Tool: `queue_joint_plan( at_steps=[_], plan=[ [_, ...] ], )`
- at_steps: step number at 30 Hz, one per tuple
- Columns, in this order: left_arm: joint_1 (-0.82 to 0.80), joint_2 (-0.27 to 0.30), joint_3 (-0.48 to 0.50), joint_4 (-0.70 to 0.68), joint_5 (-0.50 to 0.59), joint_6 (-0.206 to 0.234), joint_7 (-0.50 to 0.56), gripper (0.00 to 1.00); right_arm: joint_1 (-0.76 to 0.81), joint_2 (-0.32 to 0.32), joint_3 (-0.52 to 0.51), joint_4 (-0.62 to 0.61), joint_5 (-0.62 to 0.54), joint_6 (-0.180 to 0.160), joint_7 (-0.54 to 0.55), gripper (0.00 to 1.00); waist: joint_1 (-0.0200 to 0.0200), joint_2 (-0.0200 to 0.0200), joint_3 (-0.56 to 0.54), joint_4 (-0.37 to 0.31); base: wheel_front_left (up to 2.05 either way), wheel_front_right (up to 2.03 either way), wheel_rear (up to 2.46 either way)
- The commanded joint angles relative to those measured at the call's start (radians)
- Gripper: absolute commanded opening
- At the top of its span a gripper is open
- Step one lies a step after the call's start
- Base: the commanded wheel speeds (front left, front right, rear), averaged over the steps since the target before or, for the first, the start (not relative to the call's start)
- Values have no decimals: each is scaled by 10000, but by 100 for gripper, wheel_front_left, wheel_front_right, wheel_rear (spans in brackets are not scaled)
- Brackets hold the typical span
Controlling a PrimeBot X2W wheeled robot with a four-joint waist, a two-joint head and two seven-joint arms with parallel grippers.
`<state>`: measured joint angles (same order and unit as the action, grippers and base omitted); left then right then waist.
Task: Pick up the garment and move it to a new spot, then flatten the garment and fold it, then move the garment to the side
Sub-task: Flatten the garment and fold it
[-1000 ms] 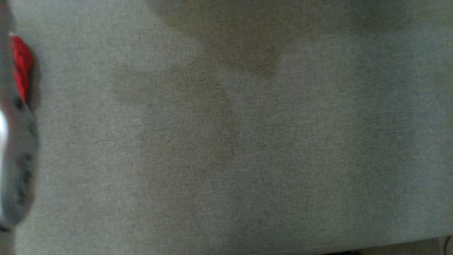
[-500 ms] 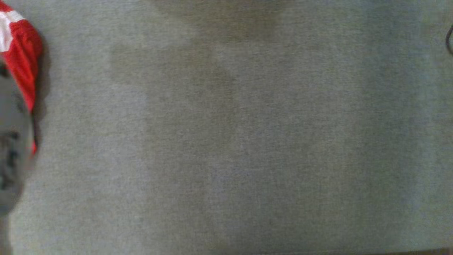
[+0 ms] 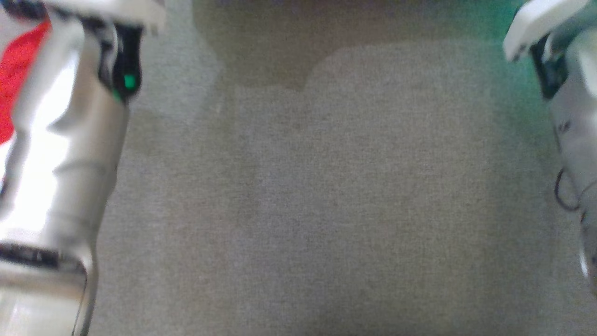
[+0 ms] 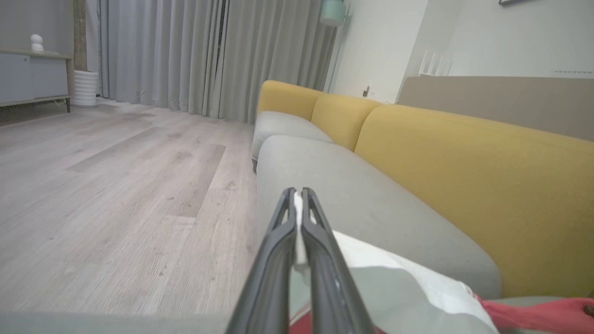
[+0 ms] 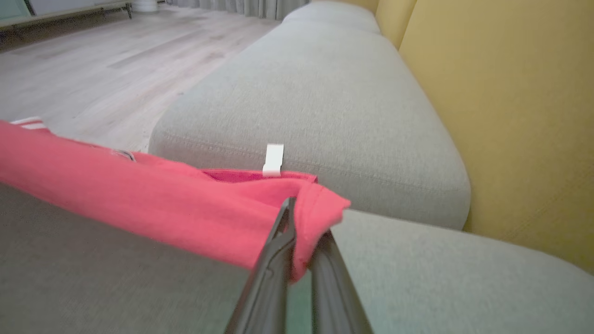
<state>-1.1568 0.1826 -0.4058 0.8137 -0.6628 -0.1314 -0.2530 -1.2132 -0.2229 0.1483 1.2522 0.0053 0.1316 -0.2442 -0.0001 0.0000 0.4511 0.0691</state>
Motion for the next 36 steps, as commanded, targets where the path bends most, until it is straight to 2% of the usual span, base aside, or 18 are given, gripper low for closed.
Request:
queue_joint_plan(
  at_steps=[1,7,12,21,25,30,36],
  plan=[
    [23,657,63,-441,-160,9,34,0,230,53,273,-164,180,-9,46,0,1,0,-509,126,0,0,0],
    [2102,1392,-702,-1291,-891,9,176,0,1511,-223,1619,-36,1292,-9,459,0,1,0,-1452,206,0,0,0],
    [3656,1780,-947,-2002,-1255,9,308,0,2684,-542,2911,-598,2584,-9,1105,0,1,0,-2164,269,0,0,0],
    [5694,2086,-1454,-3376,-1291,308,743,0,4769,-2331,5292,-3005,5121,-9,2485,0,1,0,-3167,357,0,0,0],
    [6598,2309,-1499,-4062,-1471,504,908,0,5446,-2978,5857,-4162,6519,-9,3236,0,1,0,-3569,271,0,0,0],
    [7708,2677,-1580,-5167,-1588,890,1153,0,5910,-3770,6523,-5150,7196,-9,3526,0,1,0,-3957,211,0,0,0],
    [8979,3239,-1614,-6679,-1756,1424,1550,0,6433,-4192,6816,-5721,7814,-9,3618,0,1,0,-4383,173,0,0,0]
  ],
)
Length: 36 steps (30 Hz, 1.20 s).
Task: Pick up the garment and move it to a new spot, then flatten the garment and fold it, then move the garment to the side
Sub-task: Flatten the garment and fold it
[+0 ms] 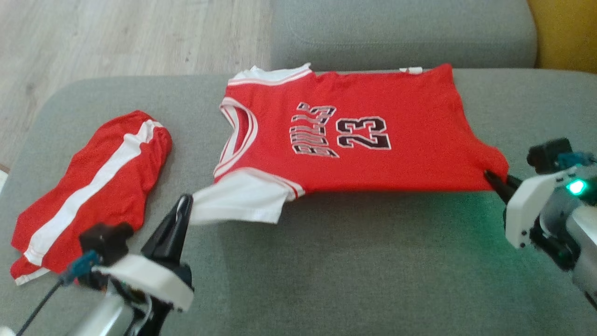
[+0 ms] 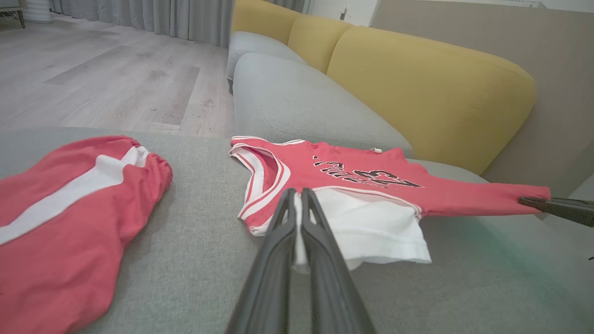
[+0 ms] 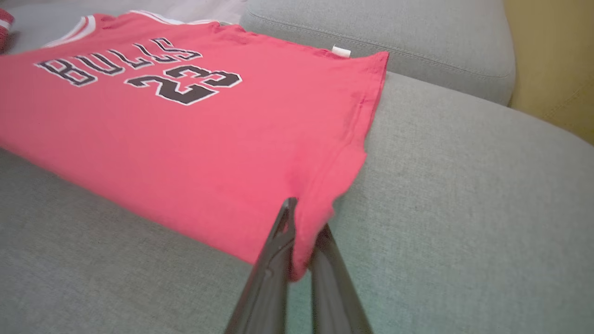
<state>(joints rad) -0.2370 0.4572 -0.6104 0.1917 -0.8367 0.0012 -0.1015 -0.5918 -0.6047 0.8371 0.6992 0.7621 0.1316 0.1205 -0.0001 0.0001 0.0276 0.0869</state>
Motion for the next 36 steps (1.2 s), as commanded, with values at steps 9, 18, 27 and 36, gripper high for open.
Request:
queue_joint_plan(
  at_steps=[9,18,27,36],
  plan=[
    [1296,1056,312,-2255,-95,818,346,0,1386,-643,-745,-753,1066,-9,-73,0,1,-1,-640,-2,0,0,0],
    [1709,1395,582,-3132,-306,1202,457,0,2250,-348,-2097,-1491,651,-9,198,0,1,-1,-622,-177,0,0,0],
    [763,1556,590,-2719,168,1114,570,0,2032,277,-3196,-2012,-605,-9,1178,0,1,-1,-4,-423,0,0,0],
    [-1173,1104,280,-1188,523,439,881,0,1298,1216,-4356,-1982,-2150,-9,2188,0,1,-1,948,-543,0,0,0]
  ],
)
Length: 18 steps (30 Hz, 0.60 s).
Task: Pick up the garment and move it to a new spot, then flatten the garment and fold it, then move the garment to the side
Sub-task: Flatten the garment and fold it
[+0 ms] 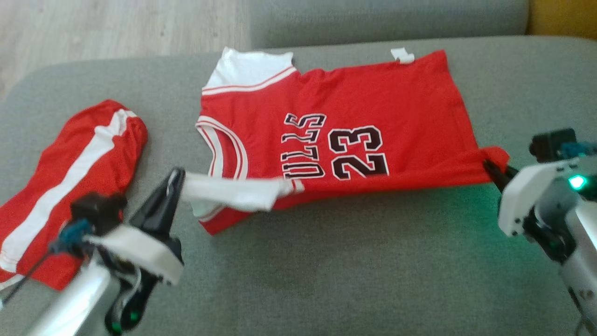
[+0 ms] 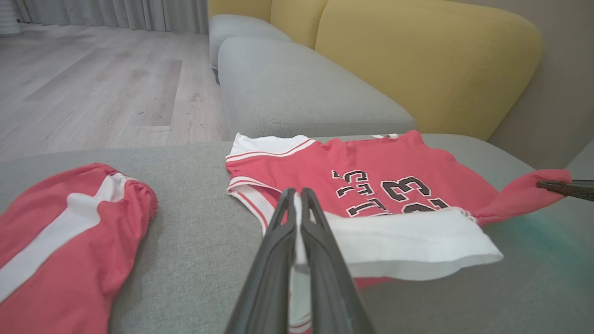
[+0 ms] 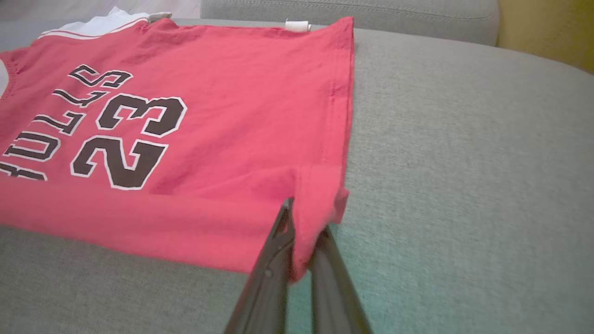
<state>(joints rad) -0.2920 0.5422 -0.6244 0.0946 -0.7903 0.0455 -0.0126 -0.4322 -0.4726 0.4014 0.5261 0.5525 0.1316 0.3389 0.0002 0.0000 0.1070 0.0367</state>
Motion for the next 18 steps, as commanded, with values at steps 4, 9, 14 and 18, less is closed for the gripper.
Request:
queue_joint_plan(
  at_steps=[4,9,14,18],
  plan=[
    [-1456,122,303,603,177,-365,147,0,-735,259,-203,-106,-522,-9,382,0,-2,0,525,-116,0,0,0],
    [-2342,-167,401,1661,-332,-821,645,0,-1376,682,-454,361,-863,-9,773,0,-2,0,931,-192,0,0,0],
    [-3102,-272,313,2293,-320,-1124,856,0,-1880,821,-501,867,-1220,-9,832,0,-2,0,1233,-161,0,0,0],
    [-3704,-377,104,2917,-158,-1305,1002,0,-2351,958,-473,1249,-1331,-9,778,0,-2,0,1456,-147,0,0,0]
  ],
)
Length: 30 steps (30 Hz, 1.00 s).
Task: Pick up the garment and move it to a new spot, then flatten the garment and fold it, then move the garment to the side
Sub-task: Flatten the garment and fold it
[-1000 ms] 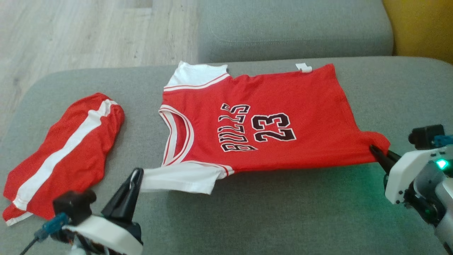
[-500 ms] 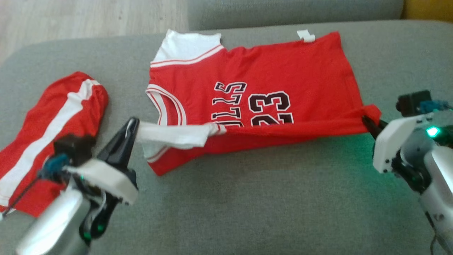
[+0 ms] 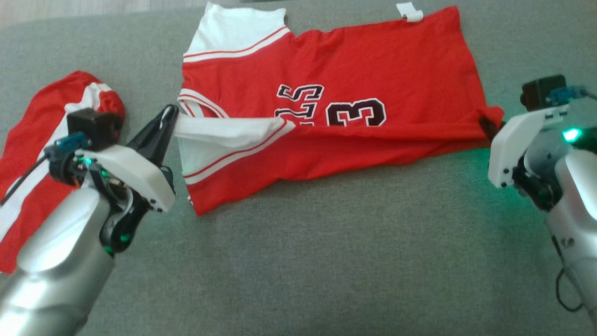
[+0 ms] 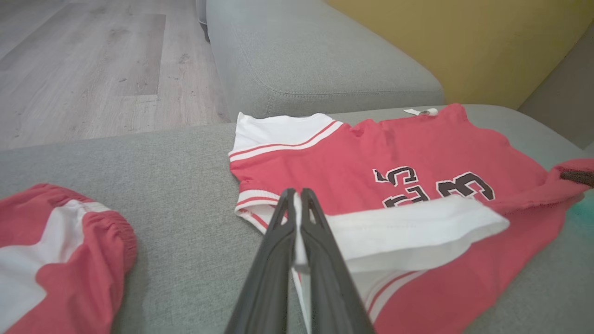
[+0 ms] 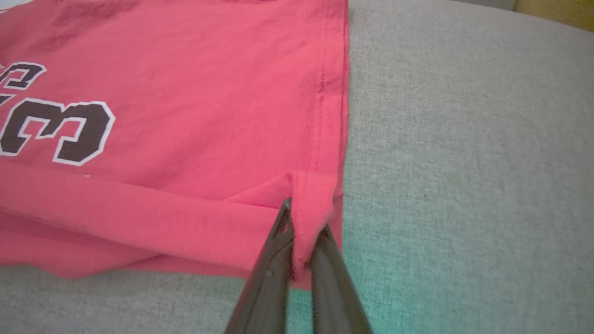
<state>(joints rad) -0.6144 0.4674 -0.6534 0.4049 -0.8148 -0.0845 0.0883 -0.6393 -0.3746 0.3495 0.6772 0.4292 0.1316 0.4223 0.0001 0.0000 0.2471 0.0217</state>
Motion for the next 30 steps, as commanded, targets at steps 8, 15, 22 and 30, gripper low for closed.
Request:
queue_joint_plan(
  at_steps=[8,15,22,30],
  plan=[
    [-1296,172,-91,793,457,-262,-75,0,-1063,99,338,323,-154,-9,-208,0,-1,0,301,82,0,0,0],
    [-1857,-224,-198,1631,673,-255,-648,93,-1707,359,-75,868,-342,-9,-1380,100,-1,0,316,174,0,0,0],
    [-2128,-647,264,2134,734,54,-2321,100,-1975,528,-332,1485,-800,-9,-2620,100,-1,0,45,188,0,0,0],
    [-1539,-1104,1607,1206,879,818,-3486,100,-1121,491,-428,1016,-958,-9,-4622,100,-1,0,-612,162,0,0,0]
  ],
)
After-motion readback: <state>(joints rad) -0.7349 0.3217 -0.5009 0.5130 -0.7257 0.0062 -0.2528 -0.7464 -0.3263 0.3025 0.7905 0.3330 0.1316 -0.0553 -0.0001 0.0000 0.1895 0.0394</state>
